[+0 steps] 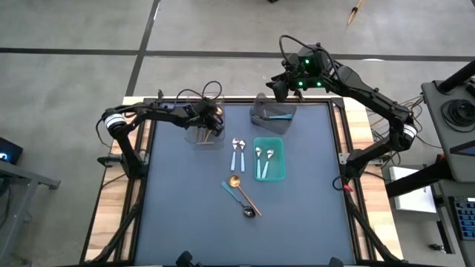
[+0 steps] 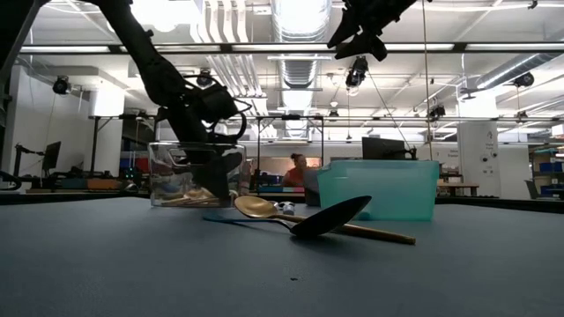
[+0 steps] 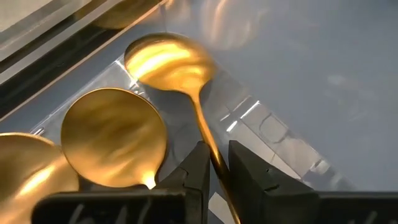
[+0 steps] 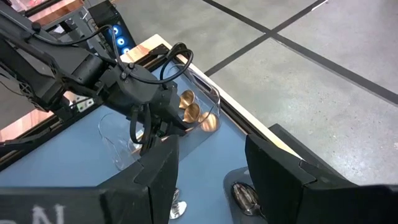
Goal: Sort silverware by color (type)
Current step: Adjust the gold spoon in the transparent bin
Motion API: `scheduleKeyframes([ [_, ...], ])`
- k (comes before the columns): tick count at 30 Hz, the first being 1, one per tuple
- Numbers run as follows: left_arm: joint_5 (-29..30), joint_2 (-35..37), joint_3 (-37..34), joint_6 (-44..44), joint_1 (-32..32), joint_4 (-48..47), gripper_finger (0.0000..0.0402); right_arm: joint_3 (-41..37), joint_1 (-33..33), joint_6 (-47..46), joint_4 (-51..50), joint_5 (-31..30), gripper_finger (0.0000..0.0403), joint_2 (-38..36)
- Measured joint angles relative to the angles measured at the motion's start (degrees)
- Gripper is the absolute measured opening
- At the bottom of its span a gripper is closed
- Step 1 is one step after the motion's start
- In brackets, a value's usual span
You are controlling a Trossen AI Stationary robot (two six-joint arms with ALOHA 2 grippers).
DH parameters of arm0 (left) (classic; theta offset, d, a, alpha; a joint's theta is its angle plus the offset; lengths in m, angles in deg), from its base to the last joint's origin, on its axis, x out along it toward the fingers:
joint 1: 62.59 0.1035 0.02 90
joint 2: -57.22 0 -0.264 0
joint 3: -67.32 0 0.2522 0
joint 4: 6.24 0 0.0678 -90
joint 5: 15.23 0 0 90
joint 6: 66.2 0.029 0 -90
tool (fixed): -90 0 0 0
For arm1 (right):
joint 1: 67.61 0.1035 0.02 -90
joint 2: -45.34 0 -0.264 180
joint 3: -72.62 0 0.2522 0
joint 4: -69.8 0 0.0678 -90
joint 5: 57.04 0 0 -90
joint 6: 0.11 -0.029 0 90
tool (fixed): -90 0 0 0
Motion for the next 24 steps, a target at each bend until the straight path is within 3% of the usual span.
scheduleKeyframes([
  [4,0.0,0.1,0.0,-0.8,0.0,0.0,0.0008,0.0,0.0,0.0,0.0,0.0,0.0176,0.0],
  [24,-0.5,8.3,-0.2,-6.5,0.0,-1.7,0.0,0.0,0.0,1.4,0.0,0.1,0.0176,-0.2],
])
